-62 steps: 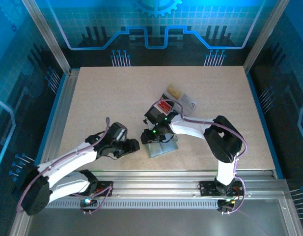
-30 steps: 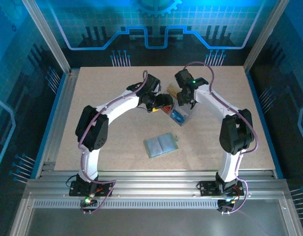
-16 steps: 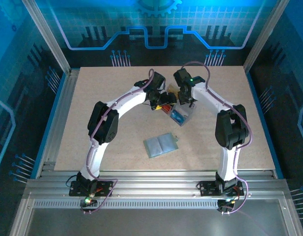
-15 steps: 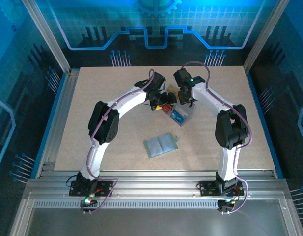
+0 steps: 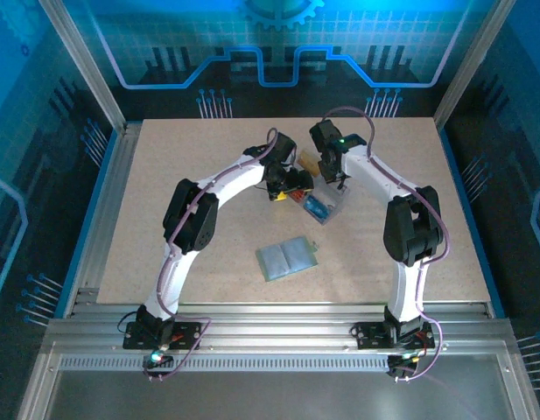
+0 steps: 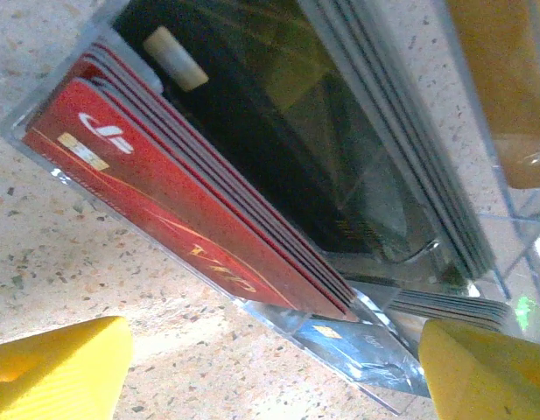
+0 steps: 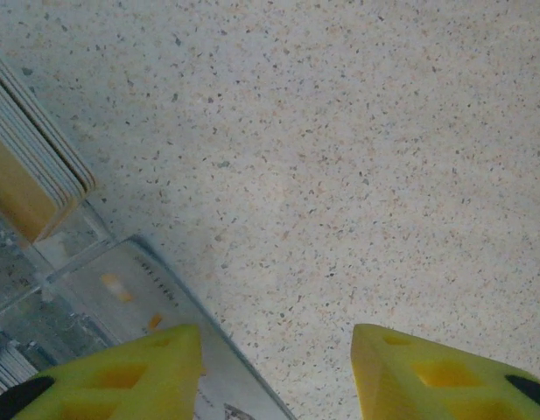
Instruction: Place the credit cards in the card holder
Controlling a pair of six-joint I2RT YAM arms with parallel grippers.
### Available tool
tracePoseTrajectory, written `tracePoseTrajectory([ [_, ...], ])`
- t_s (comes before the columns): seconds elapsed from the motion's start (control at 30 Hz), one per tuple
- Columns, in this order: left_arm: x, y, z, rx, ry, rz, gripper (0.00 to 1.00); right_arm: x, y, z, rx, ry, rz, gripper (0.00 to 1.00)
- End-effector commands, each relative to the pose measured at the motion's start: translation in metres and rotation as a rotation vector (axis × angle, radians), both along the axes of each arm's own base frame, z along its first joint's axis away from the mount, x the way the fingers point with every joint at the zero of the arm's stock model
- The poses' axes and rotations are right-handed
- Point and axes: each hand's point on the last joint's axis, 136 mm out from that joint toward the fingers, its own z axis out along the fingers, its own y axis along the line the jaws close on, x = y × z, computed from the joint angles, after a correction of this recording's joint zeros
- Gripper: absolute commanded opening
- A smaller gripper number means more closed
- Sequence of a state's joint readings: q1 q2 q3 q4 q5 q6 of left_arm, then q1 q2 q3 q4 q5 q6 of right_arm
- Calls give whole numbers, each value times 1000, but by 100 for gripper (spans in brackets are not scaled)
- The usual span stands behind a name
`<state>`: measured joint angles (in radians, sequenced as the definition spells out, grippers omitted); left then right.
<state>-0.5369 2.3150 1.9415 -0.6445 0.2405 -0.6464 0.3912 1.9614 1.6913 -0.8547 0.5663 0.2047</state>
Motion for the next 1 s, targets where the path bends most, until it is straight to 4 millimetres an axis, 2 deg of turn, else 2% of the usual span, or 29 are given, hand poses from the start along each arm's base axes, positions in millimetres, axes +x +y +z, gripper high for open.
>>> tracePoseTrajectory([
  [0.0,4,6,-6,19,8,-5,87,4,-4,10,7,-8,8,54],
  [0.07,4,6,-6,16,8,-5,87,4,-1,7,19,2,15,62],
  [0.13,5,6,-5,13,7,-5,87,5,2,4,29,13,24,63],
  [0.23,6,6,-5,10,6,-1,87,6,4,-4,30,36,33,63],
  [0.57,7,9,-15,16,26,14,86,7,-7,-18,-6,67,9,59],
  [0.97,6,13,-28,31,53,30,86,11,-16,1,-26,25,-7,51],
])
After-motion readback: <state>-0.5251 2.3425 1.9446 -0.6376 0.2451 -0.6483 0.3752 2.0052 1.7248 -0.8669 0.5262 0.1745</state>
